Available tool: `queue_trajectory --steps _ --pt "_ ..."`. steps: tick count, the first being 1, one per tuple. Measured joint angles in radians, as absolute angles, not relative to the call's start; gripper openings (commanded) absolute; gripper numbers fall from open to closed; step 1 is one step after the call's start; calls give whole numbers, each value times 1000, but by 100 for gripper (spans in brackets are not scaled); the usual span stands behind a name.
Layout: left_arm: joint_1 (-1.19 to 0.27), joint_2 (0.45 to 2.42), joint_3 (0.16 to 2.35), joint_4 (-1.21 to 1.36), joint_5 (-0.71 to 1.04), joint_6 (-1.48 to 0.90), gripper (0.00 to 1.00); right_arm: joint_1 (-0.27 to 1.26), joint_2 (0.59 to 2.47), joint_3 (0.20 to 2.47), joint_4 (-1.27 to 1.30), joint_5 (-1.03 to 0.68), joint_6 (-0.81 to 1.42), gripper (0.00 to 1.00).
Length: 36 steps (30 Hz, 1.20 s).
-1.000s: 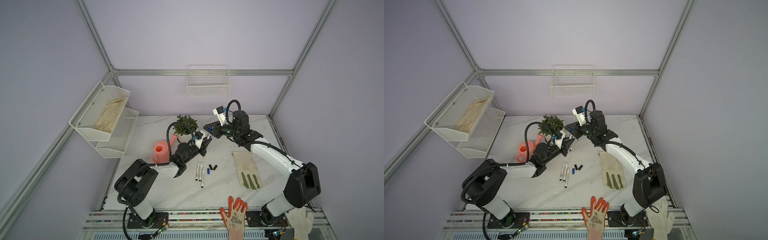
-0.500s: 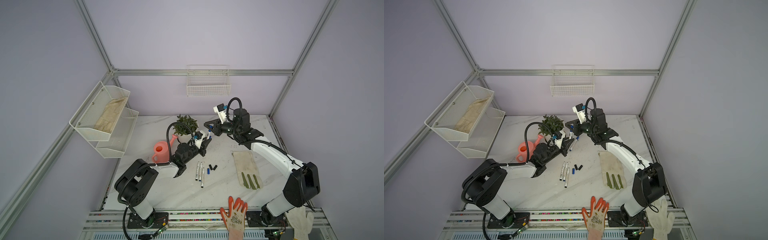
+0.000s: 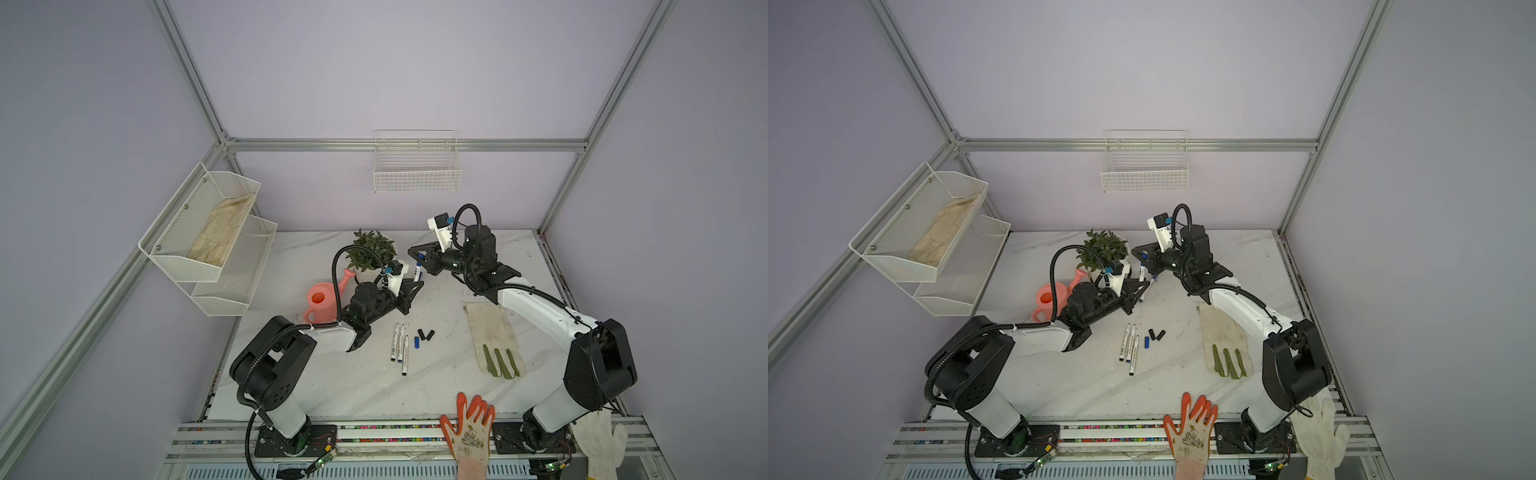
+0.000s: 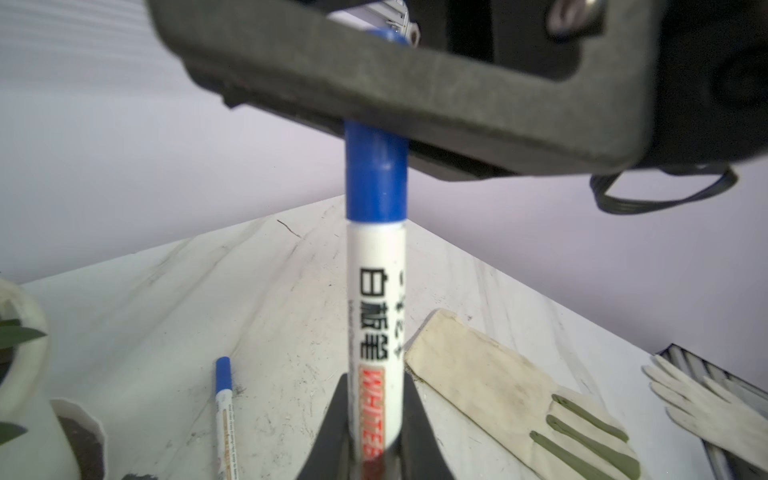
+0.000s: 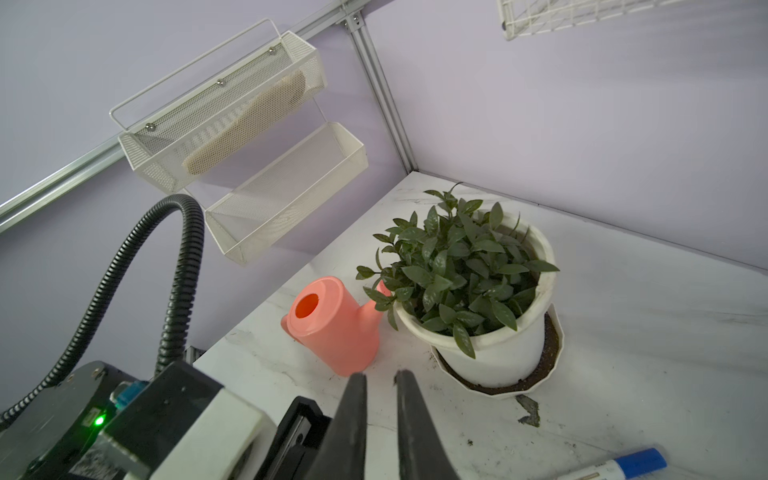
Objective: Insert the pens into the pen caps
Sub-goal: 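Press the right gripper down on the cap top while the left holds the marker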
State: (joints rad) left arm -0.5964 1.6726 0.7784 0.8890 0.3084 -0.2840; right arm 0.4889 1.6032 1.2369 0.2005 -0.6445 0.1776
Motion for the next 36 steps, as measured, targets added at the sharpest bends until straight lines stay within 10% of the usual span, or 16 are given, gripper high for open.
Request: queue_trajectory --steps 13,36 --pt "-537 1696 852 820 439 -294 0 482 1629 1240 253 -631 180 0" --pt "-579 1838 968 649 171 91 0 453 1740 1293 72 -589 88 0"
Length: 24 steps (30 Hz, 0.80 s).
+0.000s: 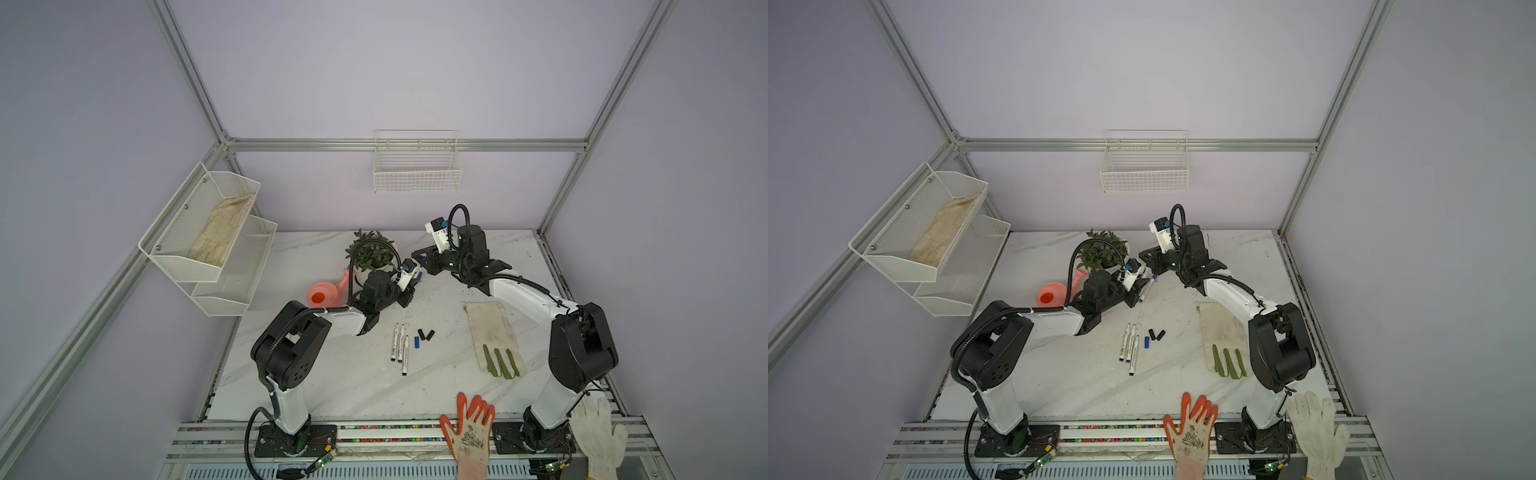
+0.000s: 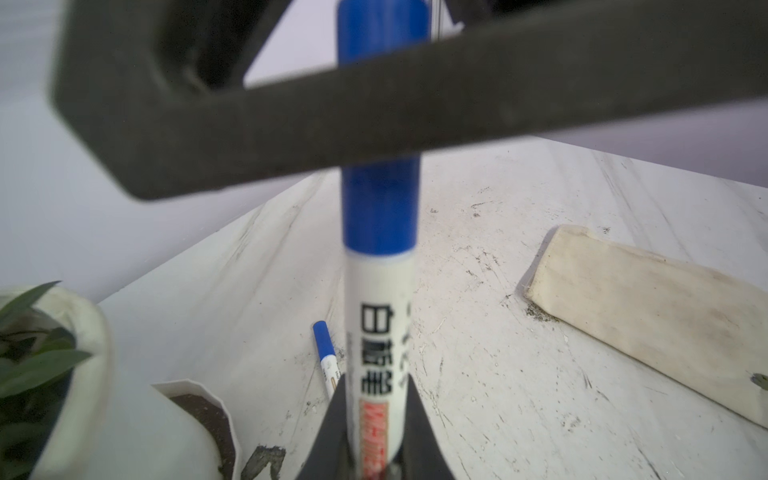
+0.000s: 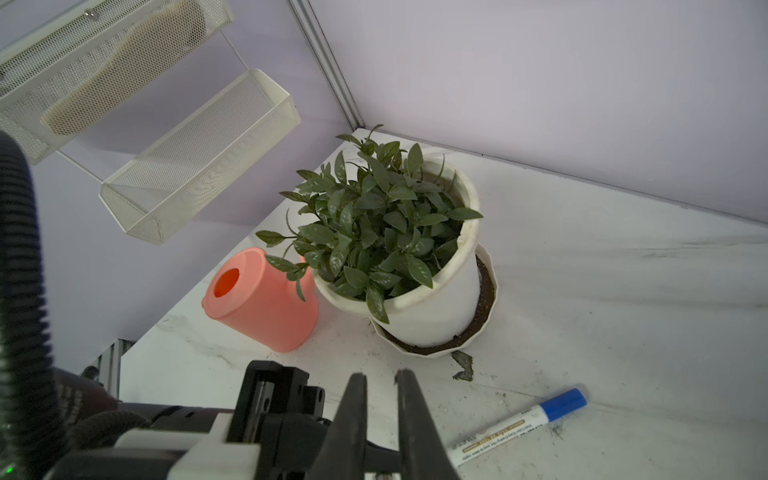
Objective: Insert the pens into the pen caps
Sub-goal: 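Press the right gripper down on the cap top while the left holds the marker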
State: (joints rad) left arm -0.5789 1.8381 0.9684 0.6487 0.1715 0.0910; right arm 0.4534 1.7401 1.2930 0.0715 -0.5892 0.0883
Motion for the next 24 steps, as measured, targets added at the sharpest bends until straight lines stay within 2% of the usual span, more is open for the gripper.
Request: queue_trajectory --steps 8,24 --pt "-593 1961 1101 648 172 36 0 440 1755 1288 101 -535 61 0" --pt "-583 1966 1114 649 262 -213 0 422 1782 1292 155 -544 126 0"
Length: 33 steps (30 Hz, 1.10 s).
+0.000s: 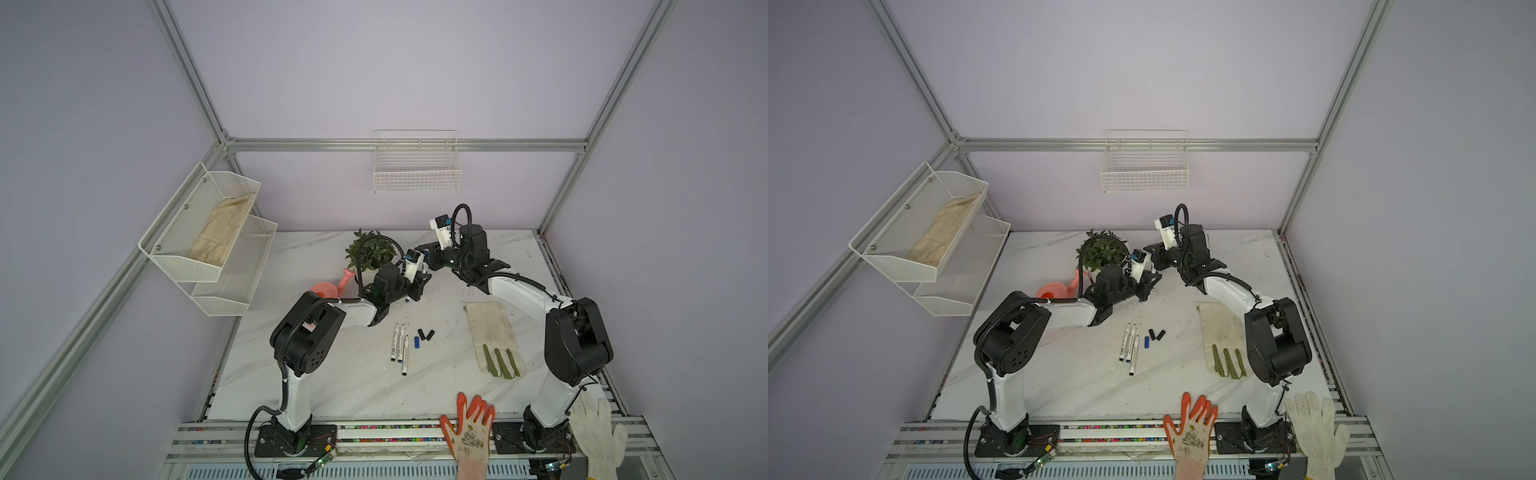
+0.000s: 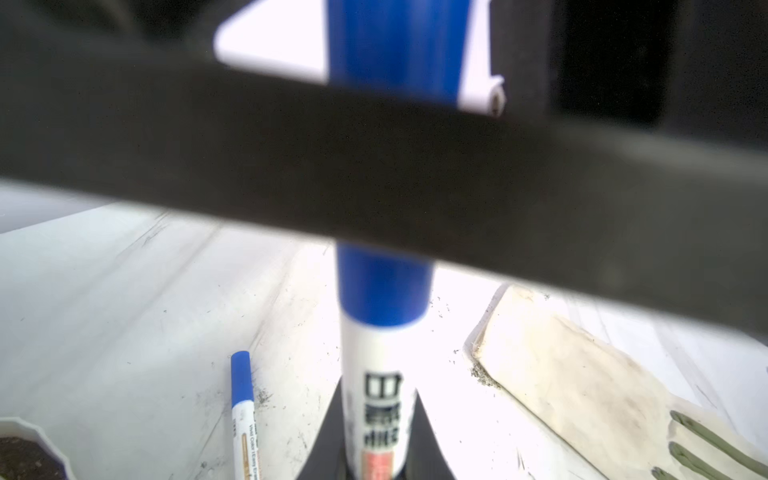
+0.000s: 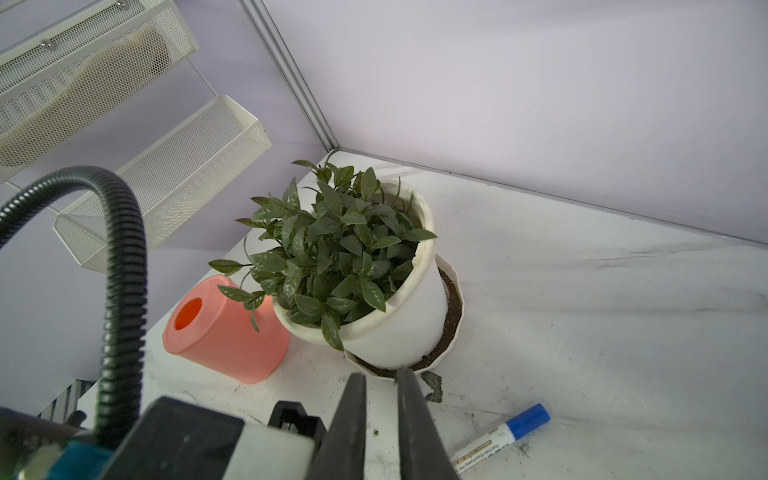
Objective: Insert the pens into the pen caps
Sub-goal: 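Press the right gripper down on the cap top while the left holds the marker, then raise the right gripper up and away from the capped marker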
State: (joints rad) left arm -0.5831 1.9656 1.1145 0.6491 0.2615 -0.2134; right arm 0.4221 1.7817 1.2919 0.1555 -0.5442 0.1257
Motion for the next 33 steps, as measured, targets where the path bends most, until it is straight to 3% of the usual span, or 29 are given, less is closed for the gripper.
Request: queue_trajectory --steps 22,33 --pt "-548 1876 1106 663 429 -286 0 316 1725 1225 239 -617 364 0" --pt "-579 1827 925 715 392 -240 0 320 1727 1152 194 -700 434 0"
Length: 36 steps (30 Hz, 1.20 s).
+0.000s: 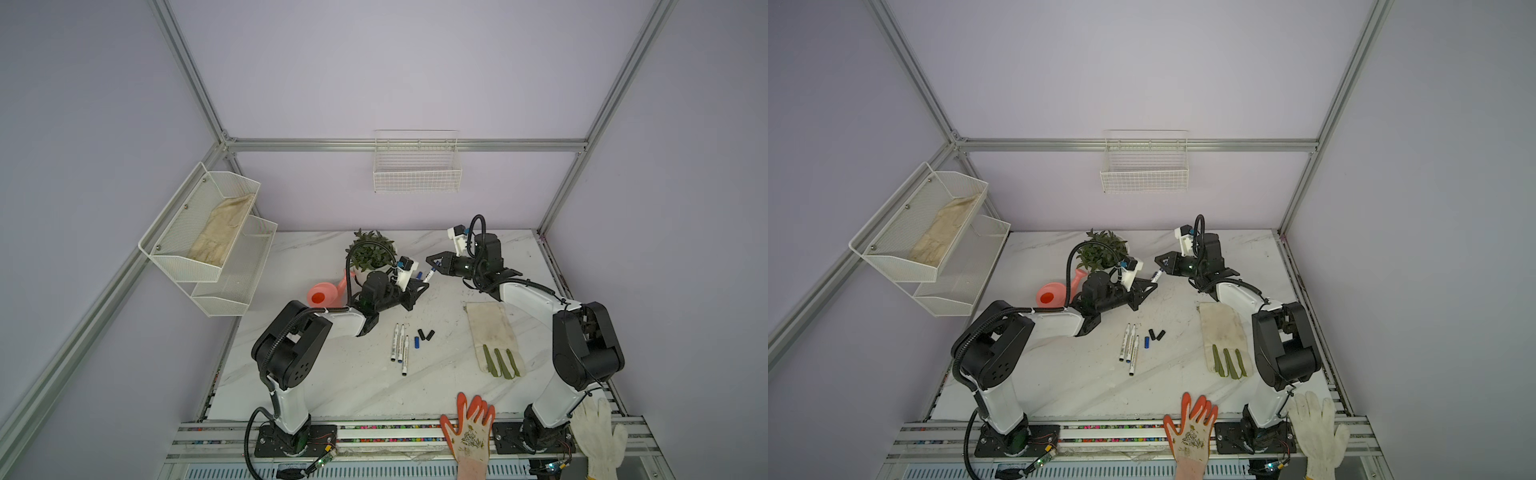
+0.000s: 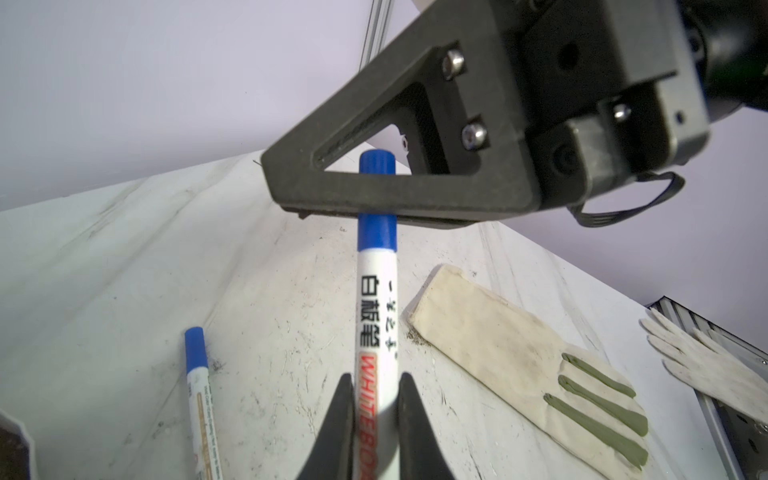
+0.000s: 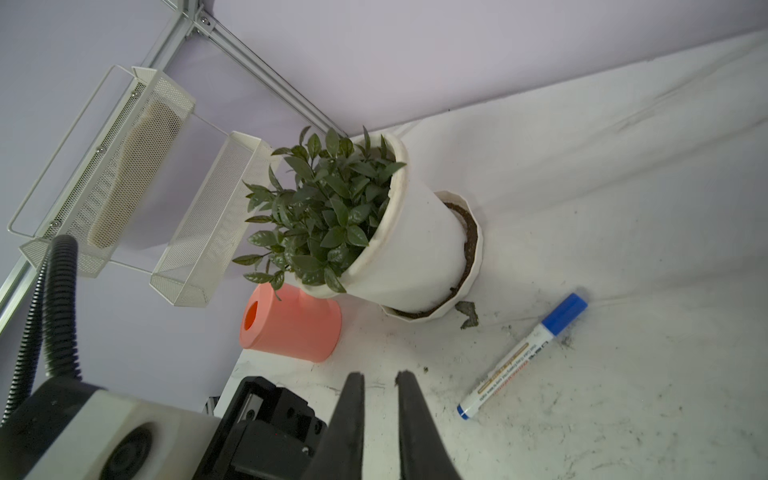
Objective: Insert the pens into the pen caps
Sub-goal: 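Raise the right gripper up and away from the capped marker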
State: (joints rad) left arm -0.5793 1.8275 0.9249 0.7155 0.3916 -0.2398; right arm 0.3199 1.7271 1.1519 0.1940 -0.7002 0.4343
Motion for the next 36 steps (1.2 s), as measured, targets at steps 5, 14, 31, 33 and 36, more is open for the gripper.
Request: queue_trajectory --steps 5,14,31,33,36 --pt "-607 1819 884 725 351 -252 0 320 1730 1140 157 -727 440 0" --pt "-632 1819 833 769 287 -284 0 320 1772 1169 132 -765 459 4" --pt "-631 1856 819 938 222 -336 0 303 1812 1282 93 -766 471 50" --pt "-630 1870 819 953 220 -342 0 289 1808 1288 96 -764 471 50" --pt "-630 1897 819 963 218 -353 0 270 1792 1288 95 -757 473 50"
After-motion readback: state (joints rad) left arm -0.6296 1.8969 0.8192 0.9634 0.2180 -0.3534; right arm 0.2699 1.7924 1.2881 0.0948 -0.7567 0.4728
